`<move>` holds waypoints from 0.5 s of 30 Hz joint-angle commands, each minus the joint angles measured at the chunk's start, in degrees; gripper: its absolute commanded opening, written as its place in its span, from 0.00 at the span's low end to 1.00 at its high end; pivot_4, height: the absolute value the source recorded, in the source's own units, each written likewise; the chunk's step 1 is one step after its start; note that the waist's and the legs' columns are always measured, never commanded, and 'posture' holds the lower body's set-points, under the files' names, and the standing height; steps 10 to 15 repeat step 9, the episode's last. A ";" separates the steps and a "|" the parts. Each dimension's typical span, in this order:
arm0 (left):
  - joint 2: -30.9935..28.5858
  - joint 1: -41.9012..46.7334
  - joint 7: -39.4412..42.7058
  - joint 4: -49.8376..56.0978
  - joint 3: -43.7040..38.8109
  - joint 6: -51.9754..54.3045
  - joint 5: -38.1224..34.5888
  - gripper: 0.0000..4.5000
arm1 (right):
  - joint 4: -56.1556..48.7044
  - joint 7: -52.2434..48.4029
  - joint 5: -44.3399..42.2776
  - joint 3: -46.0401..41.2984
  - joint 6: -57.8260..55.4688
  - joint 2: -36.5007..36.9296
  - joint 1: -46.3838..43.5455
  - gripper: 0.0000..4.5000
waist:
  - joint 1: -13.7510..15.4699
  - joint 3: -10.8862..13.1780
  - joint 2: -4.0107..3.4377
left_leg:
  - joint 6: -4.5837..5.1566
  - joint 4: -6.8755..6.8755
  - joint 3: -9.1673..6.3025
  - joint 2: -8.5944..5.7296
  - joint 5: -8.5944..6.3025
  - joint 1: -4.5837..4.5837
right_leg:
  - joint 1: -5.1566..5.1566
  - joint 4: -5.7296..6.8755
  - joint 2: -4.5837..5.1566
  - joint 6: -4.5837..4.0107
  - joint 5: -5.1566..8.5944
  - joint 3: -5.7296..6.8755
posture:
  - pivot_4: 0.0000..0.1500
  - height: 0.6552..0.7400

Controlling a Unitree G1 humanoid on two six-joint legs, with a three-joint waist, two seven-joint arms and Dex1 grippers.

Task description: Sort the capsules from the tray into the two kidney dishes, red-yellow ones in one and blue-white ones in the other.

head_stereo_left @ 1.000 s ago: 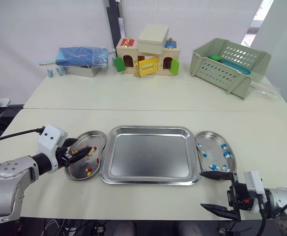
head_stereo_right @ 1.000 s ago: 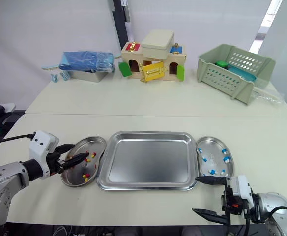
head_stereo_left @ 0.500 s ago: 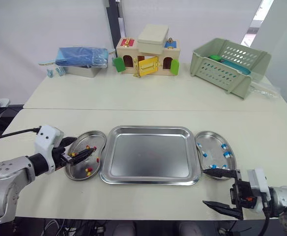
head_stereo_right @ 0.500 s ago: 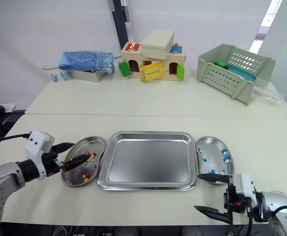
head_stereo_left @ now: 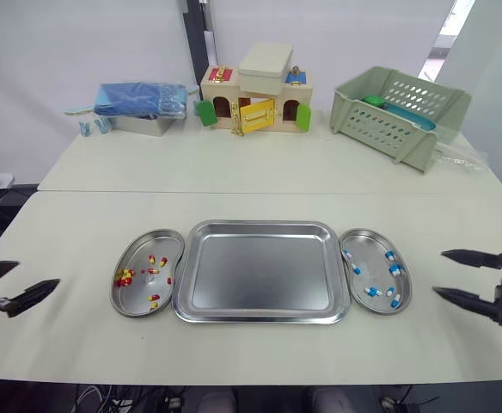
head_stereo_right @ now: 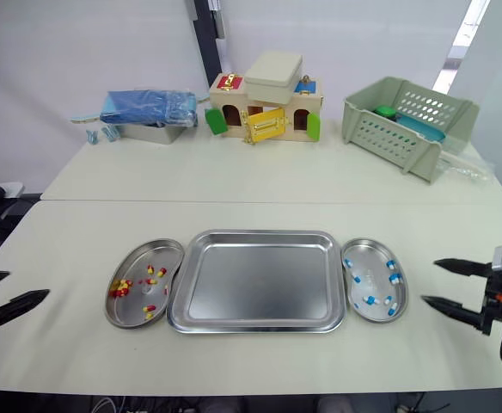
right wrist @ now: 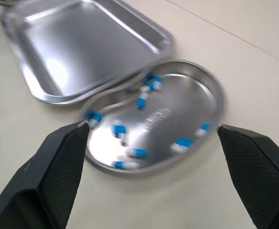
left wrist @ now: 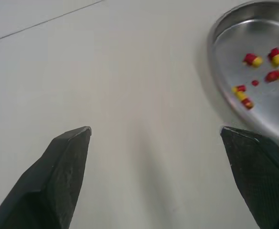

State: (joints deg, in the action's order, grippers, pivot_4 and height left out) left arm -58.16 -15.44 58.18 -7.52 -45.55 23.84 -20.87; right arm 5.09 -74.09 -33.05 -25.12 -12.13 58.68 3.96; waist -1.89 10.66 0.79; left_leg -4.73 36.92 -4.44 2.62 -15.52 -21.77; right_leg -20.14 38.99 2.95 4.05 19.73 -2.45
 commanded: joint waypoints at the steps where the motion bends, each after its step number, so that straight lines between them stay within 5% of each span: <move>1: -1.62 1.43 0.11 -3.92 -2.11 -4.22 0.87 1.00 | 4.64 0.28 2.71 1.09 2.64 0.15 -4.19 1.00 | 0.02 0.00 0.01 | 0.00 0.00 0.00 0.00 0.00 -0.03 | -0.02 0.00 0.00 0.00 0.00 0.01 | 1.00 1.00; 15: 0.70 1.07 -2.13 -3.27 -0.99 -6.57 1.65 1.00 | 9.57 -0.52 5.57 3.31 5.31 -0.76 -9.52 1.00 | -0.07 0.01 0.00 | 0.00 -0.01 0.02 0.02 0.00 -0.04 | -0.05 0.03 0.01 0.00 0.00 0.00 | 1.00 1.00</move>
